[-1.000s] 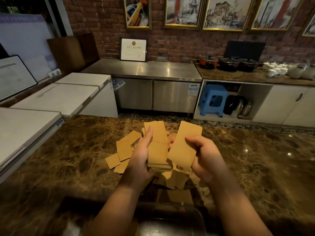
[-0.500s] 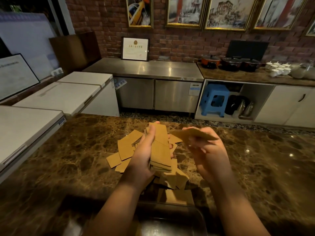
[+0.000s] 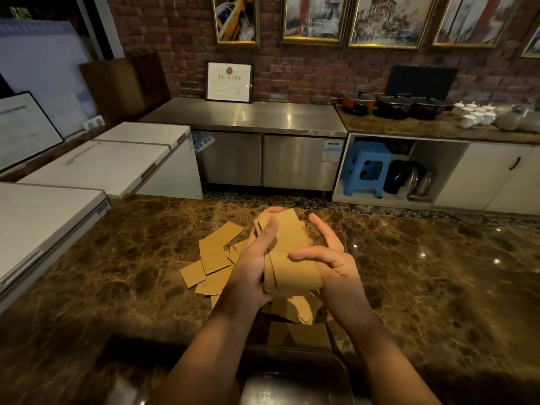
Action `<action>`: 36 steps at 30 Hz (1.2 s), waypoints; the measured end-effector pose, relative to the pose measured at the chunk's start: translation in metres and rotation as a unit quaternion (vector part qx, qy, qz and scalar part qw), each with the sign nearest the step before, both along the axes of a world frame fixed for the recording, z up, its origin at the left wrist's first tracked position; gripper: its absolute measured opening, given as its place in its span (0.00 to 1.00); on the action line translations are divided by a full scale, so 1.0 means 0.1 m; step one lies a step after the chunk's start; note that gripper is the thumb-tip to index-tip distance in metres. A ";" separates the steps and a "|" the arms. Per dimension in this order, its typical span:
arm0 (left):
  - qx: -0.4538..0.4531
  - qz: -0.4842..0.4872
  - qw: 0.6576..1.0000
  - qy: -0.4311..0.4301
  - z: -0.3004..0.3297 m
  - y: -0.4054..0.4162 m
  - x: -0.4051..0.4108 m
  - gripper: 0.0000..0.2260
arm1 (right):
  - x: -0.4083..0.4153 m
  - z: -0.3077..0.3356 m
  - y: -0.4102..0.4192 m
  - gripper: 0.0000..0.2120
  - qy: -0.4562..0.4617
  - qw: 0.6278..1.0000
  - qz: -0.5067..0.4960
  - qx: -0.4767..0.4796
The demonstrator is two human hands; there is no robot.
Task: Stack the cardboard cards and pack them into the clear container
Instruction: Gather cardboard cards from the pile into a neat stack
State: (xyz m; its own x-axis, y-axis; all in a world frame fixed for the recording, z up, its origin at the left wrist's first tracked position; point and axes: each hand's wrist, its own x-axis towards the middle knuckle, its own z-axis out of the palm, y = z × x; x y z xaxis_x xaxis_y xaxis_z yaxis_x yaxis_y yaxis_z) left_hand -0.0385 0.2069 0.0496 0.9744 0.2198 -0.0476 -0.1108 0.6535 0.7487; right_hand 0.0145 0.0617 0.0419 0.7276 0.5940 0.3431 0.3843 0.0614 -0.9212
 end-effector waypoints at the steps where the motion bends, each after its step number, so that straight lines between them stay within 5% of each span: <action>1: -0.009 -0.003 1.000 -0.008 -0.02 -0.01 0.00 0.20 | 0.02 -0.01 -0.02 0.10 -0.004 1.000 0.017 -0.007; 4: 0.011 0.019 1.000 -0.022 -0.09 -0.04 -0.02 0.19 | 0.08 -0.03 -0.11 0.16 0.030 0.997 0.060 0.025; 6: 0.035 0.064 0.997 -0.040 -0.13 -0.06 0.04 0.22 | 0.05 -0.05 -0.13 0.22 0.195 0.970 0.083 0.120; 8: 0.048 0.110 0.992 -0.049 -0.14 -0.11 0.14 0.24 | -0.01 -0.07 -0.09 0.25 0.310 0.942 0.067 0.112; 13: 0.145 0.108 0.982 -0.059 -0.22 -0.31 0.34 0.27 | 0.02 -0.12 -0.17 0.17 0.313 0.947 -0.047 0.063; 16: 0.153 0.071 0.985 -0.026 -0.27 -0.40 0.46 0.37 | 0.18 -0.19 -0.50 0.17 0.122 0.975 -0.188 0.007; 18: 0.179 0.027 0.983 0.017 -0.28 -0.54 0.57 0.32 | 0.26 -0.27 -0.70 0.20 -0.001 0.969 -0.240 -0.065; 21: 0.299 -0.043 0.946 0.114 -0.36 -0.91 0.82 0.19 | 0.32 -0.48 -1.00 0.26 -0.053 0.952 -0.290 -0.078; 24: 0.330 -0.037 0.929 0.161 -0.60 -1.23 1.06 0.13 | 0.33 -0.73 -1.21 0.28 -0.028 0.938 -0.339 -0.060; 29: 0.324 -0.031 0.935 0.140 -1.04 -1.51 1.13 0.12 | 0.30 -1.04 -1.32 0.12 0.226 0.883 -0.398 0.103; 33: 0.401 -0.053 0.908 0.109 -1.24 -1.51 1.16 0.13 | 0.36 -1.24 -1.31 0.09 0.220 0.854 -0.462 0.095; 36: 0.362 -0.066 0.925 0.099 -1.25 -1.50 1.25 0.13 | 0.40 -1.28 -1.29 0.10 0.228 0.840 -0.481 0.106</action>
